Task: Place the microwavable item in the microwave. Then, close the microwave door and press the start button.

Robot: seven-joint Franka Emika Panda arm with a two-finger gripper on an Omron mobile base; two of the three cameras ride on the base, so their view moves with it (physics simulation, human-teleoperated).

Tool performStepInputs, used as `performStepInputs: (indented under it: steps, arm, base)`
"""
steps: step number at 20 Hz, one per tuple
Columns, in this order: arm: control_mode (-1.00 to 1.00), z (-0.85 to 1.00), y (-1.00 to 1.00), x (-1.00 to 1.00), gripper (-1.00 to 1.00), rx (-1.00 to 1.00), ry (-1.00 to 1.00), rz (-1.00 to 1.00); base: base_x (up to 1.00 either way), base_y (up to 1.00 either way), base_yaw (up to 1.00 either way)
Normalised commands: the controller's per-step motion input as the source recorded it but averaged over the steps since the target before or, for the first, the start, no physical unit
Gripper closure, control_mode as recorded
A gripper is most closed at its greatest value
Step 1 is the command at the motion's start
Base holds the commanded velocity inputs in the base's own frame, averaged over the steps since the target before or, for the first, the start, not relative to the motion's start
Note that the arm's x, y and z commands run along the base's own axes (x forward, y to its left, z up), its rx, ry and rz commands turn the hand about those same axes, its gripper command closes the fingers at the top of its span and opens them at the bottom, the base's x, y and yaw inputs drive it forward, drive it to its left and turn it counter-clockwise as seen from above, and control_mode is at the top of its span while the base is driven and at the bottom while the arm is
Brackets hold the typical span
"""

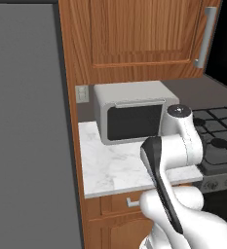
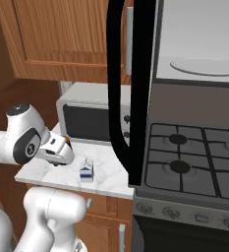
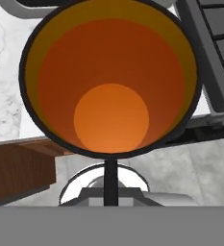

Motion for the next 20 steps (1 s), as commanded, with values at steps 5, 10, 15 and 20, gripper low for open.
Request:
performStepInputs:
  steps: [5,10,15,20]
  arm:
    - [1.0,0.0,0.0,-0.57,1.0,0.0,-0.11,0.0]
    - [1.0,0.0,0.0,0.0,1.0,0.0,0.0,0.0]
    - [1.0,0.0,0.0,0.0,1.0,0.0,0.0,0.0]
    - [1.0,0.0,0.0,0.0,1.0,0.0,0.0,0.0]
  base:
    - [-0.2,0.0,0.0]
    - [-1.0,-0.09,-0.05]
    - [-1.0,-0.54,-0.16]
    - [-0.71,-0.94,-0.24]
